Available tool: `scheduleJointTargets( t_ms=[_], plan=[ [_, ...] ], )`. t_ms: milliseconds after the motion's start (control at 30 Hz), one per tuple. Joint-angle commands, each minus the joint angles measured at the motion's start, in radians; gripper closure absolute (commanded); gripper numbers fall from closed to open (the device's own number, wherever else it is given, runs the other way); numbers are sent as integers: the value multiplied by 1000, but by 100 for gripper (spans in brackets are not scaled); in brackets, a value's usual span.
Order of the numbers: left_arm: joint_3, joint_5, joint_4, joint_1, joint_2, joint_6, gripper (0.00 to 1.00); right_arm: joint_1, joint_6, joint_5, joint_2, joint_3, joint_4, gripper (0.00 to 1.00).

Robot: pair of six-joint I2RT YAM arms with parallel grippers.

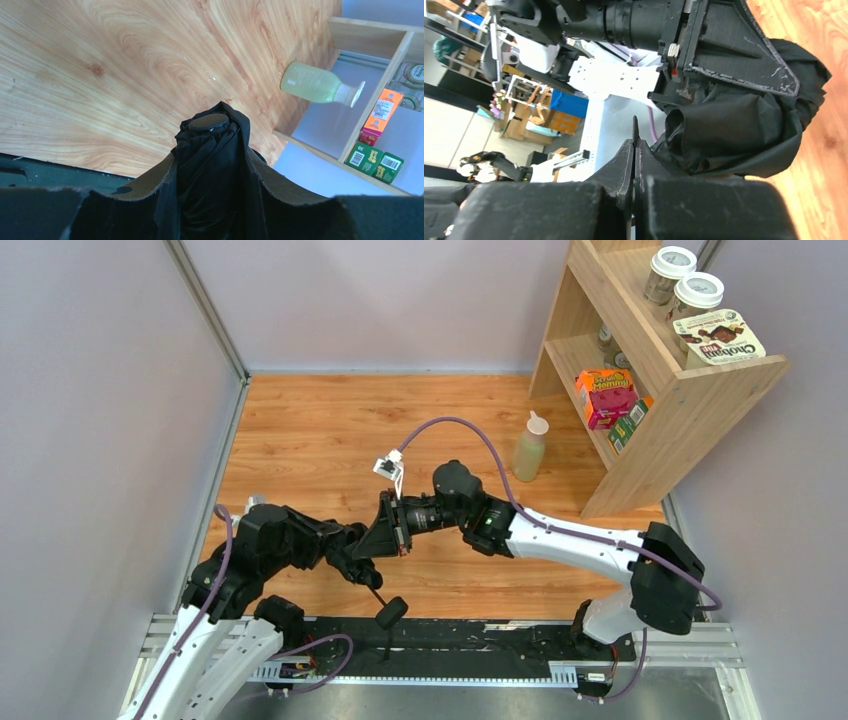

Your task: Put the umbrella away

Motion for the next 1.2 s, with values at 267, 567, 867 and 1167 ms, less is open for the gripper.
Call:
scheduleJointTargets(
  t_ms=[267,567,867,1167],
  plan=[
    [26,-73,-44,4,-16,114,100,34,-266,366,90,245,-190,100],
    [64,-93,-51,4,-8,95,100,134,-454,450,111,294,-305,100],
    [130,-75,-71,4,4,97,100,189,-625,525,125,293,-422,100],
    [138,-63,-51,4,-34,57,100,208,-612,403,185,316,-479,95]
  ],
)
